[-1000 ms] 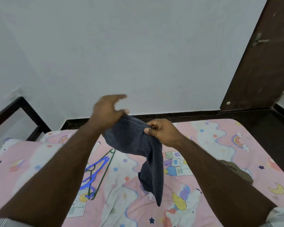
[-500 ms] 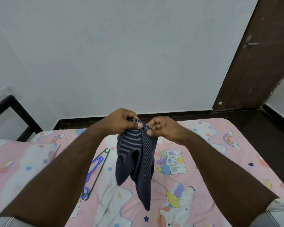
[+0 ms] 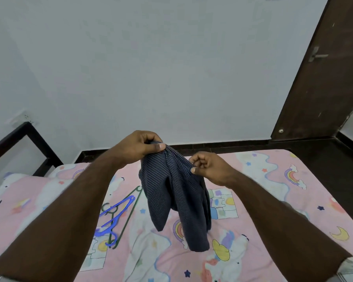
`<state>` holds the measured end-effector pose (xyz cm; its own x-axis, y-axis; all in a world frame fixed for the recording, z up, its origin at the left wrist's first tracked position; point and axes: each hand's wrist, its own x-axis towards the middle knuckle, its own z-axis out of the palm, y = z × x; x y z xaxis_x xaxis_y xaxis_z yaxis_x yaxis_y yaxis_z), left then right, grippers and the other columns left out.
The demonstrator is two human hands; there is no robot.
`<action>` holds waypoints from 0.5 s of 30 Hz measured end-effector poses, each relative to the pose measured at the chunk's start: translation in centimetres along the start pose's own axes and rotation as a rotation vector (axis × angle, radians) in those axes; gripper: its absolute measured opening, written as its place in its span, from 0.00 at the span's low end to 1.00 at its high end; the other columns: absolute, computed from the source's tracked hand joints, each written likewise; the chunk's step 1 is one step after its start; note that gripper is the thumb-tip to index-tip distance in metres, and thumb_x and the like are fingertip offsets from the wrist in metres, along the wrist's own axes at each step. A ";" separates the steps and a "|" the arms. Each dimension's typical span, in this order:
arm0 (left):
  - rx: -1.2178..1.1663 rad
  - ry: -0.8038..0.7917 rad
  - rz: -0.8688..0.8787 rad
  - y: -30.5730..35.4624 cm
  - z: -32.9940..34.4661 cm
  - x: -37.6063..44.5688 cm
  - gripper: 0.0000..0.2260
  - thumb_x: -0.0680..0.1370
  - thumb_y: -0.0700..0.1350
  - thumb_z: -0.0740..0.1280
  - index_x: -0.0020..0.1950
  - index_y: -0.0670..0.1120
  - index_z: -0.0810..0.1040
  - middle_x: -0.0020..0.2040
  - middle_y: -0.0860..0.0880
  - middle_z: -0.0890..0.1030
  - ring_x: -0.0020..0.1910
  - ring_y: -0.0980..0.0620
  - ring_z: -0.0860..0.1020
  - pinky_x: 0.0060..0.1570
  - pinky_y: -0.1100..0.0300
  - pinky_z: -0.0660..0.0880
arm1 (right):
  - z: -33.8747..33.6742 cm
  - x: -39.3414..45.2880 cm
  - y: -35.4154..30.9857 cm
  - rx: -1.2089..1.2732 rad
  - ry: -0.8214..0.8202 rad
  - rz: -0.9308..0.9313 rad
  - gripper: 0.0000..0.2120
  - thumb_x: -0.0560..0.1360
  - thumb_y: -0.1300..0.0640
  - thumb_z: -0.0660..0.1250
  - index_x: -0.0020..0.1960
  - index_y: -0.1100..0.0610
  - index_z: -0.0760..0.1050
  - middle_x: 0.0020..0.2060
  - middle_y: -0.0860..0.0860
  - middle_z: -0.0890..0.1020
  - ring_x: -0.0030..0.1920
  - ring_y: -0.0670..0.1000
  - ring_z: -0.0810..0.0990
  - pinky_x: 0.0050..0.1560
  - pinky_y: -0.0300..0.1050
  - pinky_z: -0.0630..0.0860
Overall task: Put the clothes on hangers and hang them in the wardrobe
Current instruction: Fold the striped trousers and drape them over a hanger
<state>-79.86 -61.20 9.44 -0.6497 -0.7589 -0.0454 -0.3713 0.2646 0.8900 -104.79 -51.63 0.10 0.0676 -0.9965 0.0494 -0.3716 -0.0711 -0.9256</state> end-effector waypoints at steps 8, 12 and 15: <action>-0.001 -0.016 -0.001 3.1 0.7 0.1 0.06 0.80 0.42 0.69 0.50 0.40 0.82 0.43 0.45 0.84 0.42 0.51 0.82 0.40 0.58 0.77 | 3.2 -0.5 2.1 -0.013 0.183 0.004 0.12 0.76 0.62 0.71 0.47 0.44 0.79 0.40 0.49 0.83 0.40 0.46 0.79 0.49 0.44 0.77; 0.044 -0.012 0.031 3.9 0.6 -0.2 0.07 0.80 0.42 0.70 0.51 0.38 0.82 0.43 0.46 0.84 0.42 0.53 0.82 0.41 0.62 0.77 | 4.0 -0.3 3.0 -0.024 0.108 0.043 0.13 0.75 0.53 0.74 0.58 0.45 0.80 0.51 0.44 0.84 0.51 0.45 0.81 0.54 0.40 0.76; 0.042 -0.015 0.040 4.3 0.6 -0.6 0.07 0.80 0.41 0.69 0.51 0.37 0.81 0.43 0.47 0.83 0.42 0.54 0.82 0.40 0.65 0.77 | 4.8 0.1 3.5 -0.076 0.116 0.055 0.16 0.74 0.50 0.75 0.61 0.44 0.80 0.58 0.42 0.81 0.58 0.45 0.78 0.55 0.39 0.72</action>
<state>-81.46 -59.26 13.07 -0.6743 -0.7383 -0.0178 -0.3723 0.3190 0.8715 -101.68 -51.74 -4.97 -0.0608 -0.9971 0.0467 -0.4411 -0.0151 -0.8973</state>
